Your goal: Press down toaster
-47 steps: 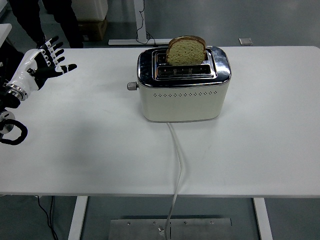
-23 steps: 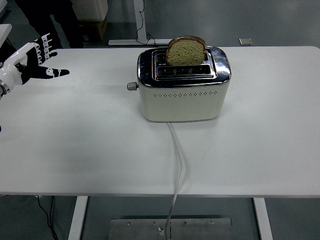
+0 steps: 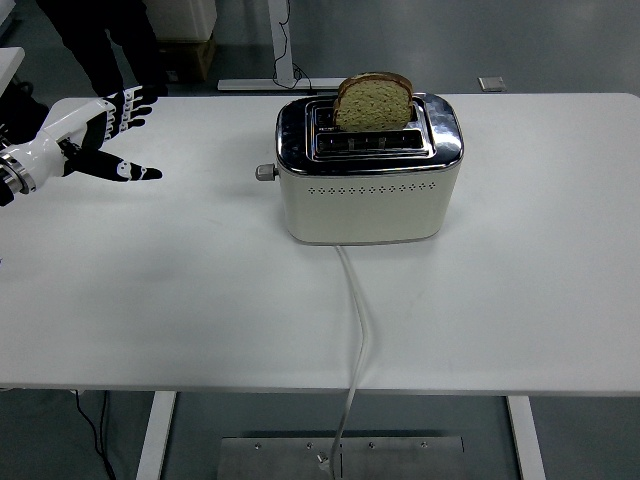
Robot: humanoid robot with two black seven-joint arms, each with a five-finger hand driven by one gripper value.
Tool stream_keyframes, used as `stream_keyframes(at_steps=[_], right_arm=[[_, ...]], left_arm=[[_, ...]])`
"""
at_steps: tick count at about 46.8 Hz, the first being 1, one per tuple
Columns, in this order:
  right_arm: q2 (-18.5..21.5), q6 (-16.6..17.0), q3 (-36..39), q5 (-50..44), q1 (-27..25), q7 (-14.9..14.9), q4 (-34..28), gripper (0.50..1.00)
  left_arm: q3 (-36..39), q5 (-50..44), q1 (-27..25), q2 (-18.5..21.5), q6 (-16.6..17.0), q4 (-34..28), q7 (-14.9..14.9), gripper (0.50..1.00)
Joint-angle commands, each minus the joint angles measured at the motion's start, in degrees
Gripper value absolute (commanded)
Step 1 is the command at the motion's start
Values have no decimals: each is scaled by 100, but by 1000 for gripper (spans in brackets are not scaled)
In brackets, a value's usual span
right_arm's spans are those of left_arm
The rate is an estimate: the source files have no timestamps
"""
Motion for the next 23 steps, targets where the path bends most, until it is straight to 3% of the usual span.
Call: stream_keyframes(at_steps=[1,9,23], right_arm=[[0,0,7,0,0,1,-3,1000],[0,0,-2,0,0,1,5,1000],[0,0,-2,0,0,1,5,1000]], left_arm=[[-5,63,-7,8,-2,-28,-8,1000],[30,588,-7,17,-3,-28,-16,1000],[39,626,2,184,-3,-529,-16,1000]])
